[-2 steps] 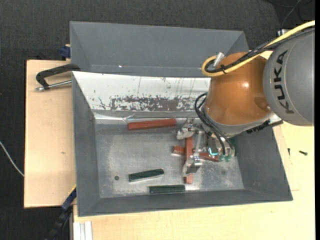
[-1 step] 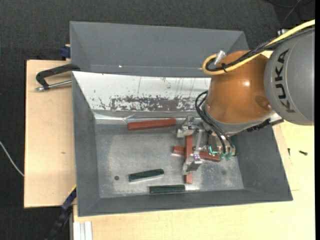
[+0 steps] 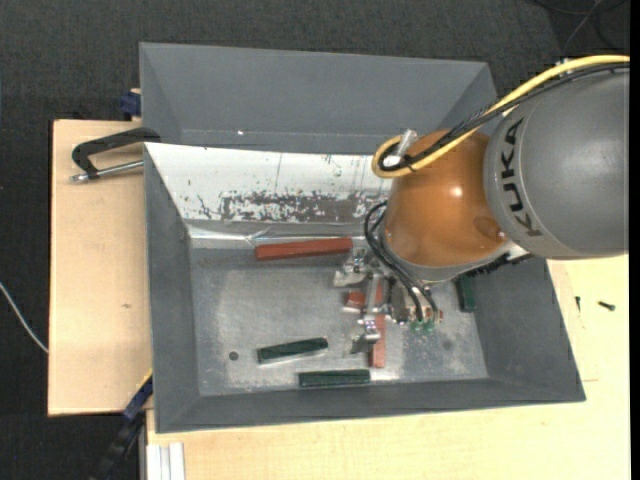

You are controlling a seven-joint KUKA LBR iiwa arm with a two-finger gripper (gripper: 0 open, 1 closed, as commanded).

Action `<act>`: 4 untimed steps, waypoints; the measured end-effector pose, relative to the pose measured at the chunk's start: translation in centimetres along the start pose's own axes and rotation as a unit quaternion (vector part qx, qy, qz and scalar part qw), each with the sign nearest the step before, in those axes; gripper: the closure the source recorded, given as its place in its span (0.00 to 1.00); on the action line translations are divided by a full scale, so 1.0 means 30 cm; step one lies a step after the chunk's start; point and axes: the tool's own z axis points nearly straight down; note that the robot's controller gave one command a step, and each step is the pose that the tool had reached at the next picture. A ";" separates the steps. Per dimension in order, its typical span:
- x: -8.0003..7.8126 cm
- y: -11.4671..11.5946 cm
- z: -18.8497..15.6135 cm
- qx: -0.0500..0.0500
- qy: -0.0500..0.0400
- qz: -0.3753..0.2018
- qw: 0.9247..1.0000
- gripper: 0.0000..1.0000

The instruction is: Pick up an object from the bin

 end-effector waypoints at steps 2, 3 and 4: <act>-0.004 0.140 0.226 0.005 0.005 -0.097 0.995 1.00; -0.004 0.140 0.226 0.005 0.005 -0.099 0.995 1.00; -0.117 0.133 0.143 0.000 0.002 -0.127 0.992 1.00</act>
Offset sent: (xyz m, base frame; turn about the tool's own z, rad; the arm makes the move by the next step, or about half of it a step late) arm 0.0000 0.0000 0.0000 0.0000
